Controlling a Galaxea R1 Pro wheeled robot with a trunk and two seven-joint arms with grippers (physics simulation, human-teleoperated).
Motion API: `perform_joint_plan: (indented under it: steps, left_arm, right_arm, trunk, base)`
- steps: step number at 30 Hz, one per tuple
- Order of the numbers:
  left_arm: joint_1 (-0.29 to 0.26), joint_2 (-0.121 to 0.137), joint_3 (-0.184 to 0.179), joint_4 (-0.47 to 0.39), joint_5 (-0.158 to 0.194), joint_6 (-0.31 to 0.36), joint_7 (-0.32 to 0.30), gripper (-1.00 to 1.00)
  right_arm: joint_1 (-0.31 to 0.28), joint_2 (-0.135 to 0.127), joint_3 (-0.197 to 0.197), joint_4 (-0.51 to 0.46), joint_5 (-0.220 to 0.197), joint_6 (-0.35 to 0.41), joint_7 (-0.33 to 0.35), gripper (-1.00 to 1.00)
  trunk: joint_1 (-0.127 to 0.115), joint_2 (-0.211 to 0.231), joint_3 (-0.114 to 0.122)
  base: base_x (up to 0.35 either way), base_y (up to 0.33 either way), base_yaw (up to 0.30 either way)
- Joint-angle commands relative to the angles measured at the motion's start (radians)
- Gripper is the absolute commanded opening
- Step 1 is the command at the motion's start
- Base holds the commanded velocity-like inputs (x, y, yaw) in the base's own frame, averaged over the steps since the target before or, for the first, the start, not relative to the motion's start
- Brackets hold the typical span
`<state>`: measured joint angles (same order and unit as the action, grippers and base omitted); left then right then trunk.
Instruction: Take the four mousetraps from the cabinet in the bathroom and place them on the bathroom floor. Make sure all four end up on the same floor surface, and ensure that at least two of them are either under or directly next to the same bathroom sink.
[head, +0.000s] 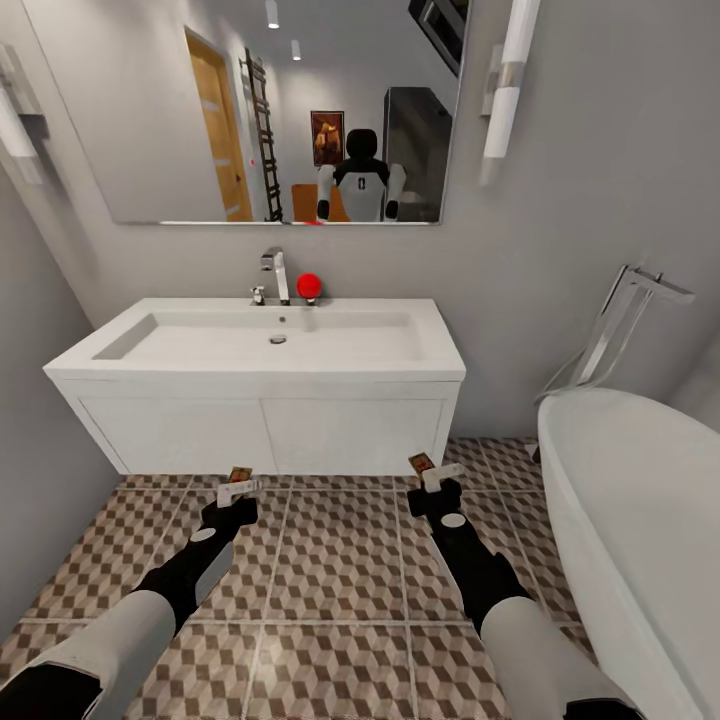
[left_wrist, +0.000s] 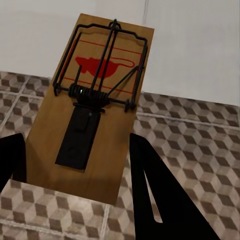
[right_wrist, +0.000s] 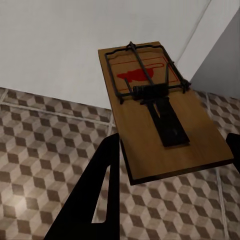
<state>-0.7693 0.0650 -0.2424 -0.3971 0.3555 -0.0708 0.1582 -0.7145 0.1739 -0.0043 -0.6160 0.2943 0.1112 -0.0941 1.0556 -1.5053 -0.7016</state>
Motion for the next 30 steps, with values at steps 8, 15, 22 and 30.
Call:
perform_joint_plan:
  steps: [8,15,22,30]
  left_arm:
    - [-0.001,-0.009,-0.011,-0.003,0.004,-0.006,0.009,-1.00]
    - [-0.001,-0.012,-0.011,-0.008,0.004,-0.009,0.009,-1.00]
    - [-0.001,-0.013,-0.011,-0.006,0.003,-0.009,0.009,-1.00]
    - [-0.001,-0.014,-0.014,-0.005,0.003,-0.073,0.009,-1.00]
  right_arm:
    - [0.000,0.001,0.000,-0.001,0.007,0.007,0.001,-1.00]
    - [0.000,0.001,0.000,-0.001,0.006,0.006,0.002,-1.00]
    - [0.000,0.001,0.001,0.001,0.006,0.005,0.004,-1.00]
    - [0.000,0.001,0.000,0.001,0.007,0.005,0.003,-1.00]
  trunk:
    - [0.031,-0.057,-0.039]
    - [0.058,-0.106,-0.072]
    - [0.084,-0.155,-0.105]
    - [0.115,-0.211,-0.143]
  base:
    - [0.000,0.000,0.000]
    - [0.000,0.000,0.000]
    - [0.000,0.000,0.000]
    - [0.000,0.000,0.000]
